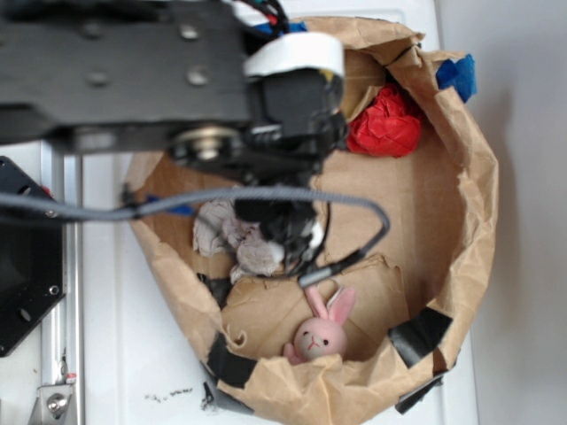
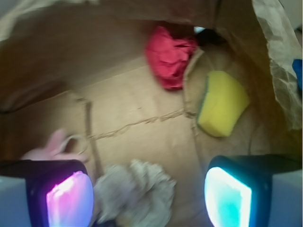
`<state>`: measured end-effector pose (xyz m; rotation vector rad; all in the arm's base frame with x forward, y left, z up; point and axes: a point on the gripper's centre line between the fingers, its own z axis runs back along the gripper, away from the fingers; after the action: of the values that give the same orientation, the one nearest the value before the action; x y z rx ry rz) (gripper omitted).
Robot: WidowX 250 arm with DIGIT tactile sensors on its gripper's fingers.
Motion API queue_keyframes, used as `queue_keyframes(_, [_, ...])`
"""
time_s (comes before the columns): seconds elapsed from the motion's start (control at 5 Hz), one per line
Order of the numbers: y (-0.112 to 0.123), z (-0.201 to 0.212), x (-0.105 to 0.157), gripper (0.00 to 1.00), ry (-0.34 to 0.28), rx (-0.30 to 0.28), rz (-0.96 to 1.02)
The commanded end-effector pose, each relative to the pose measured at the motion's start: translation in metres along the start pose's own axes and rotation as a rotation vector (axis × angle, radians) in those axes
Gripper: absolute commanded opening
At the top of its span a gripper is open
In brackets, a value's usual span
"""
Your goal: Grab the green sponge.
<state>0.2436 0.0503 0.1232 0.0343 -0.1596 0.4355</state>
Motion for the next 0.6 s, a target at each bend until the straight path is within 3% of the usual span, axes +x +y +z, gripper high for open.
queue_keyframes(0.0, [0.026,0.005,0.013,1.0,-0.081,0.067,0.109])
queue_keyframes(0.2, [0.032,0.003,0.016,1.0,-0.13,0.118,0.149])
queue_keyframes(0.4, [0.034,-0.008,0.016,1.0,-0.132,0.151,0.233])
